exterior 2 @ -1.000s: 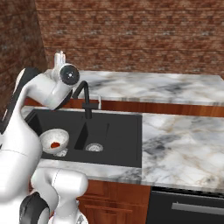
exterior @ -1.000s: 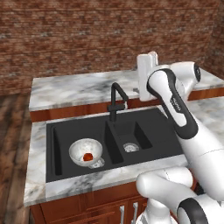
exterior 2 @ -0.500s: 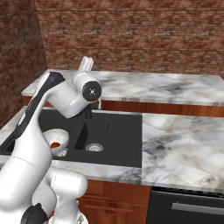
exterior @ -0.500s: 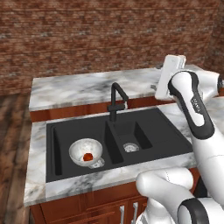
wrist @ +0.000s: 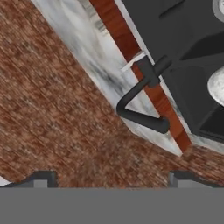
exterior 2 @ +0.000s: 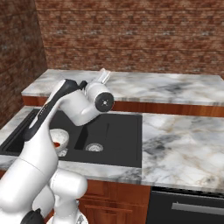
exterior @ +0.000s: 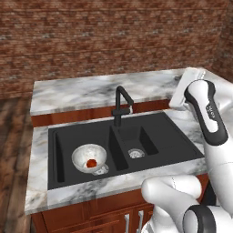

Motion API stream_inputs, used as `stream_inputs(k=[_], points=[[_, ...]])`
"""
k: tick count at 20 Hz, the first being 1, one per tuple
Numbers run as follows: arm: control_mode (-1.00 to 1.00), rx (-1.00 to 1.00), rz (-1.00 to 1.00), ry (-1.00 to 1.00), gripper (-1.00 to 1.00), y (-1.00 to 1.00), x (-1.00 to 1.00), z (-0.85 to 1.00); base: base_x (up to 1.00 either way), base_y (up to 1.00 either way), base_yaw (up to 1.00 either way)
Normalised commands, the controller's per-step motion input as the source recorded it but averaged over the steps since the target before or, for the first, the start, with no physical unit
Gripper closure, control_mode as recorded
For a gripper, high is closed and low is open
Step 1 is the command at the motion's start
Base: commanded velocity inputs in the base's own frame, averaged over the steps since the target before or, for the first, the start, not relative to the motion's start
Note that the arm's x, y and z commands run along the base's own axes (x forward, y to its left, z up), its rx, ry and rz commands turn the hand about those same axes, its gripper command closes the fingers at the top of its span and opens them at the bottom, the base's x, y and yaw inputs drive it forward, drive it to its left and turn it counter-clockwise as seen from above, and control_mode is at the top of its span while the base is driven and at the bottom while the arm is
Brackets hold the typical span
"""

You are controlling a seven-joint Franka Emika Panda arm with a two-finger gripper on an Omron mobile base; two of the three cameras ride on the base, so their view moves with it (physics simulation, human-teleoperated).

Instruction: Pick the tomato from the cabinet and place it in the bowl. Then pick the bowl and place it in the sink. Then turn on the sink facuet.

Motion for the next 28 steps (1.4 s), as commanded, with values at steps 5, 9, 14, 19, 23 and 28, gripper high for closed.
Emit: stream_inputs(k=[5, 9, 14, 19, 23, 28], points=[[-1.00, 0.17, -0.06, 0.32, -1.00, -0.28, 0.07, -0.52, 0.00, 0.00, 0.00], [-1.00, 0.22, -0.01, 0.36, -1.00, -0.12, 0.16, -0.46, 0.00, 0.00, 0.00], [-1.00, 0.27, -0.02, 0.35, -1.00, -0.02, 0.19, -0.48, 0.00, 0.00, 0.00], [-1.00, 0.33, -0.03, 0.32, -1.00, -0.01, 0.28, -0.45, 0.00, 0.00, 0.00], [-1.00, 0.35, 0.00, 0.11, -1.00, 0.01, 0.49, -0.15, 0.00, 0.00, 0.00], [-1.00, 0.27, 0.00, -0.05, -1.00, 0.29, 0.47, -0.09, 0.00, 0.00, 0.00]])
